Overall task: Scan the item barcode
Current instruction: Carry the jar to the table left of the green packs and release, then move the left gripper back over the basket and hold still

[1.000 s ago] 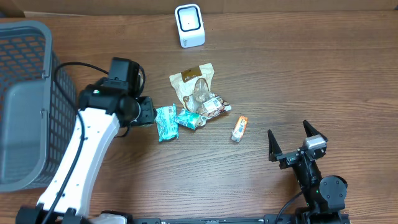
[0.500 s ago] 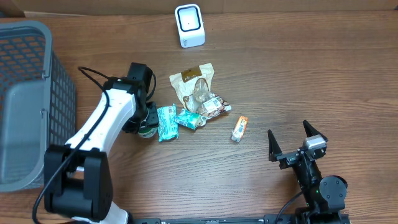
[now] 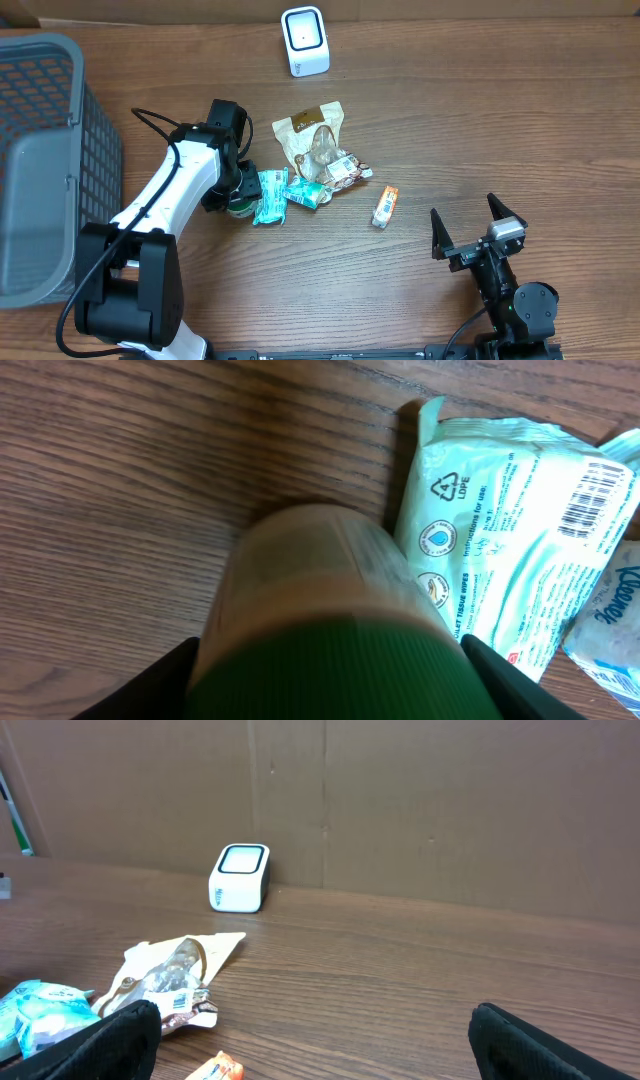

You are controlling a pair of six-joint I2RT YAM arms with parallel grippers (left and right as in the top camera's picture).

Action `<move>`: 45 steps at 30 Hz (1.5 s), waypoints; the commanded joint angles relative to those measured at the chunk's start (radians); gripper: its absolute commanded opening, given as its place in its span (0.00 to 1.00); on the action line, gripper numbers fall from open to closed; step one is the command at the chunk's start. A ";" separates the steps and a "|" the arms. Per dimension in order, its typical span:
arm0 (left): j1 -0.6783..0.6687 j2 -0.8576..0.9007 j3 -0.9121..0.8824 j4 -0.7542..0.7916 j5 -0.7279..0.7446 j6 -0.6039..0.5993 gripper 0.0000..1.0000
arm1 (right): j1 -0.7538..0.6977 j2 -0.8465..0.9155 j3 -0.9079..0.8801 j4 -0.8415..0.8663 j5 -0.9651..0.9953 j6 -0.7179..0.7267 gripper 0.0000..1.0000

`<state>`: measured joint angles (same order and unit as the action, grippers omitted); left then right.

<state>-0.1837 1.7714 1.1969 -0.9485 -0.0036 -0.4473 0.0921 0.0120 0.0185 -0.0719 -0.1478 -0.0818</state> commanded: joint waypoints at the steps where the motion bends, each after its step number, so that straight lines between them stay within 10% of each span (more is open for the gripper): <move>1: -0.008 0.007 -0.001 0.005 0.023 -0.009 0.62 | -0.003 -0.009 -0.011 0.003 0.013 0.004 1.00; 12: -0.006 -0.005 0.056 -0.058 0.023 0.023 0.85 | -0.003 -0.009 -0.011 0.003 0.013 0.004 1.00; 30: 0.042 -0.292 0.725 -0.439 -0.159 0.138 1.00 | -0.003 -0.009 -0.011 0.003 0.013 0.004 1.00; 45: 0.673 -0.475 0.735 -0.465 0.030 0.242 0.99 | -0.003 -0.009 -0.011 0.003 0.013 0.004 1.00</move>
<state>0.3870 1.2751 1.9347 -1.4101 -0.0723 -0.2642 0.0921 0.0120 0.0185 -0.0723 -0.1478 -0.0818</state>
